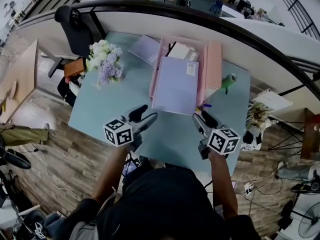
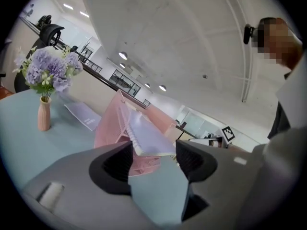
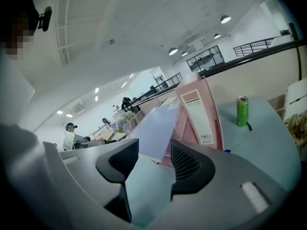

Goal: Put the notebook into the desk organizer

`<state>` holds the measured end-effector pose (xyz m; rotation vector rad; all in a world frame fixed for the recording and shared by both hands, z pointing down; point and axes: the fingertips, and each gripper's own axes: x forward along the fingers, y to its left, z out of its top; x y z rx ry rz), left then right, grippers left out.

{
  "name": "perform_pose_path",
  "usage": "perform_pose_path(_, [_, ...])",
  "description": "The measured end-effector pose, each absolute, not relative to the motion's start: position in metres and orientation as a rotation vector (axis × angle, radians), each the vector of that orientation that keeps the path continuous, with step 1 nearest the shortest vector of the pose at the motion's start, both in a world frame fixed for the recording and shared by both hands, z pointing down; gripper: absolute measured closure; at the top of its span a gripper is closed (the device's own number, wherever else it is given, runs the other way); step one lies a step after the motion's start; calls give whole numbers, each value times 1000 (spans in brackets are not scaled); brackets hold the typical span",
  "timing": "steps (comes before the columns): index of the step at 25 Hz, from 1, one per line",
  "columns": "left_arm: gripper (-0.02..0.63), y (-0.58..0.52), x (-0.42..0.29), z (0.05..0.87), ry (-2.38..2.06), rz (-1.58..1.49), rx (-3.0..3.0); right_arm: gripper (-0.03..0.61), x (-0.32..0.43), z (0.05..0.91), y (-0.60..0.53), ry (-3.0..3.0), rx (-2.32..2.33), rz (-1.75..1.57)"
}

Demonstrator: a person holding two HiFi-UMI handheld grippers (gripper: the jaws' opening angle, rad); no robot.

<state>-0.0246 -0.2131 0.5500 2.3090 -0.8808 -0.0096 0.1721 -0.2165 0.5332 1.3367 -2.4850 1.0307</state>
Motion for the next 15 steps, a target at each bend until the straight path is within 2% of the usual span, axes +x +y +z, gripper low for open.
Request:
perform_pose_path(5, [291, -225, -18, 560, -885, -41, 2241, 347, 167, 546, -227, -2518, 1283, 1233])
perform_pose_path(15, [284, -236, -13, 586, -878, -51, 2142, 336, 153, 572, -241, -2489, 1191, 1425])
